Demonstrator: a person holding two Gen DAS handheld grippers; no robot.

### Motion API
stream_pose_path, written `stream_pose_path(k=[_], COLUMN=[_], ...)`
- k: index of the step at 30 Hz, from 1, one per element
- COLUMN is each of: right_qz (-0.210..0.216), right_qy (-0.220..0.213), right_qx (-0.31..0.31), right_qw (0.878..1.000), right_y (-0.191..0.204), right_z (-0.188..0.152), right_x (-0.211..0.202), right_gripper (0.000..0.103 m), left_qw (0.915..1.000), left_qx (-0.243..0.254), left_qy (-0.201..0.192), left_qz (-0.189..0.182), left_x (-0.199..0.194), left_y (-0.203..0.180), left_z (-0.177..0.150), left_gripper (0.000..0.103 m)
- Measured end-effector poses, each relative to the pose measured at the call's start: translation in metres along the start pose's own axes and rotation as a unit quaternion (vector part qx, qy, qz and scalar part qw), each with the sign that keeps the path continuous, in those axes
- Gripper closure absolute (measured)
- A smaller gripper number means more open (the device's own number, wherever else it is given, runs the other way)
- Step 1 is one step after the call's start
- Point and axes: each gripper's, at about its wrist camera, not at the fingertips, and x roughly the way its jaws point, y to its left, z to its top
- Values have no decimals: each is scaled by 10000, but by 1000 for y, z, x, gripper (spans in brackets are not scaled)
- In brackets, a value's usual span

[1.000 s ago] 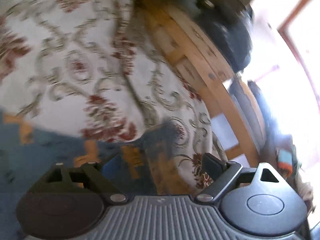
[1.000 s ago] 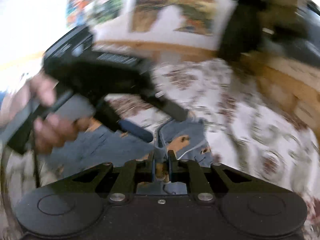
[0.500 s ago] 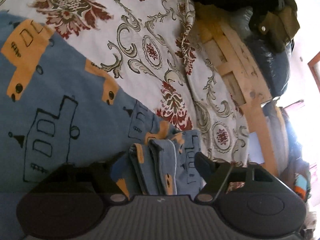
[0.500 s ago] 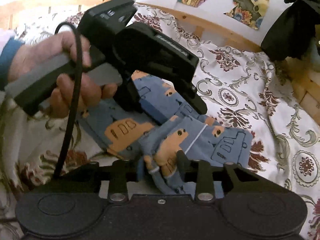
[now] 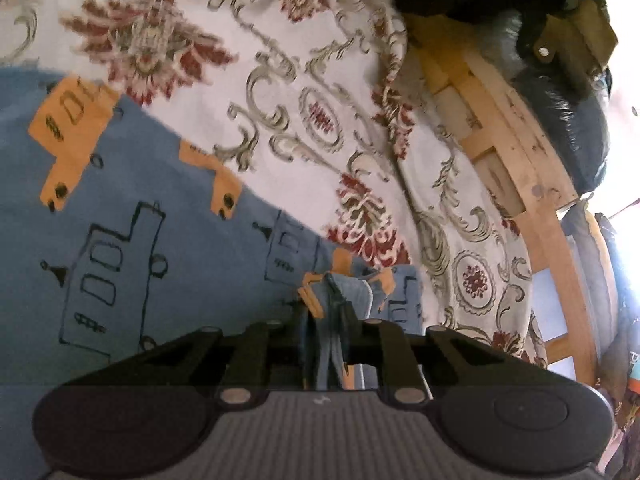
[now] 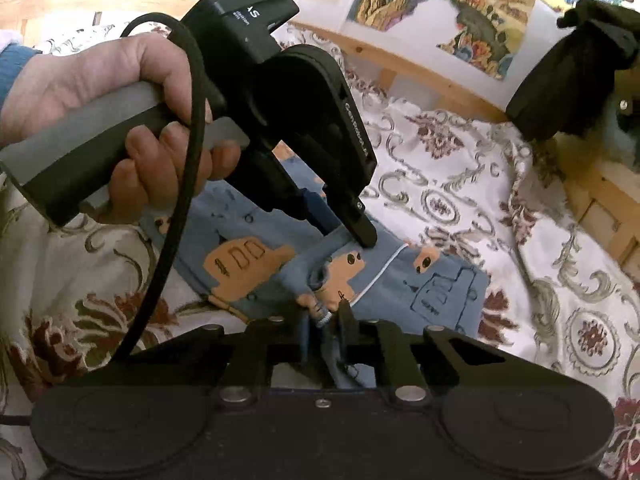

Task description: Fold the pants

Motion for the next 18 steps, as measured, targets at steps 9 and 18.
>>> stream_pose_path(k=[9,18], right_qz=[302,923], right_qy=[-403,-269], right_qx=[-412,-797], right_qw=[9979,9922], right_y=[30,76], right_z=[29,63], right_x=[-4,25], right_gripper=[91,91], left_qw=[9962,9878], left_qx=[491,776], left_qy=[-562,-929], left_qz=[441,985], left_x=[-55,-93], left_y=[-2,42], left_z=[9,13], left_gripper=[87,87])
